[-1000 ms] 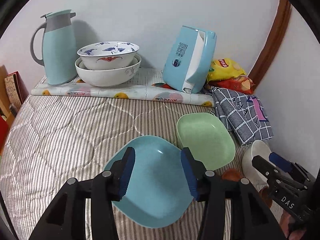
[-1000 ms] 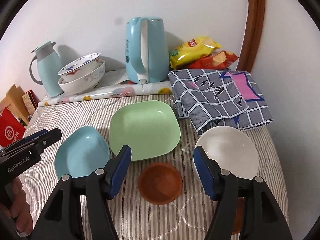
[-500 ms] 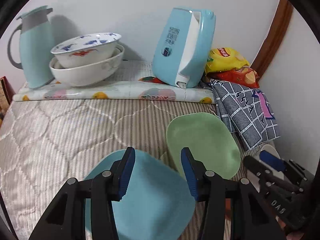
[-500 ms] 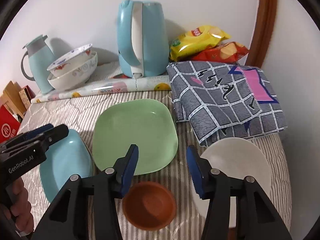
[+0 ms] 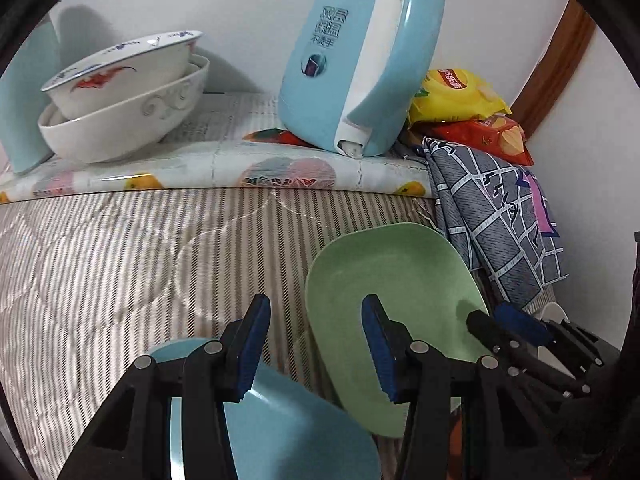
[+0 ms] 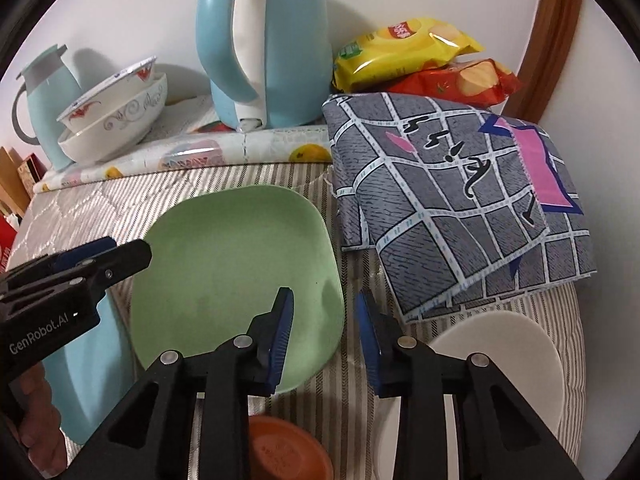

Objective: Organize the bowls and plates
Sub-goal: 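Close both grippers on the light-green plate rim, then lift the light-green plate with both grippers over the light-blue plate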

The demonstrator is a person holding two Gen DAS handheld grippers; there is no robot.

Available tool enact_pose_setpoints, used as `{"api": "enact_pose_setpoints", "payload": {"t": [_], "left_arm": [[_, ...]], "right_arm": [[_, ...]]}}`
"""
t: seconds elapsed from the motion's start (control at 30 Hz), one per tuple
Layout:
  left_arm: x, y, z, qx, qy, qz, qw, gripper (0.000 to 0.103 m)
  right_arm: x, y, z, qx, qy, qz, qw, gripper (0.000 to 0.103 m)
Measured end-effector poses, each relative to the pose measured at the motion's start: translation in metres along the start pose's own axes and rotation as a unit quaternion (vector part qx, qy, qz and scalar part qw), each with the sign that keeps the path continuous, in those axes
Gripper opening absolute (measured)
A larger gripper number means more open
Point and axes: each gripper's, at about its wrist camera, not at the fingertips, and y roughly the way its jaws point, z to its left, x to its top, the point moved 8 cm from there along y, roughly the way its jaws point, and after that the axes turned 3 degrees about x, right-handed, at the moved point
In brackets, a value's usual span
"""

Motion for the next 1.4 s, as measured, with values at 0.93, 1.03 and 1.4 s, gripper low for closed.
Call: {"api": "enact_pose_setpoints", "payload": {"t": [0.93,1.03,1.4], "left_arm": [[0.015,-0.009,-0.010,-0.015,0.001,-0.017,0.9998,0.007],[0.017,-0.025,-0.009,-0.016,0.002,-0.028,0.9995,0.007],[0.002,-0.077,0.000,-0.012,-0.004,-0.052,0.9986,0.007]], "right_arm": [[0.022,-0.024,-0.013,-0.026,0.008,-0.045,0.999,0.008],[0.024,-0.042,-0.011,-0.024,0.008,-0.058,0.998,0.008],[0.015,-0.086,0.012,-0.011,0.007,-0.081,0.997,0.008]]}}
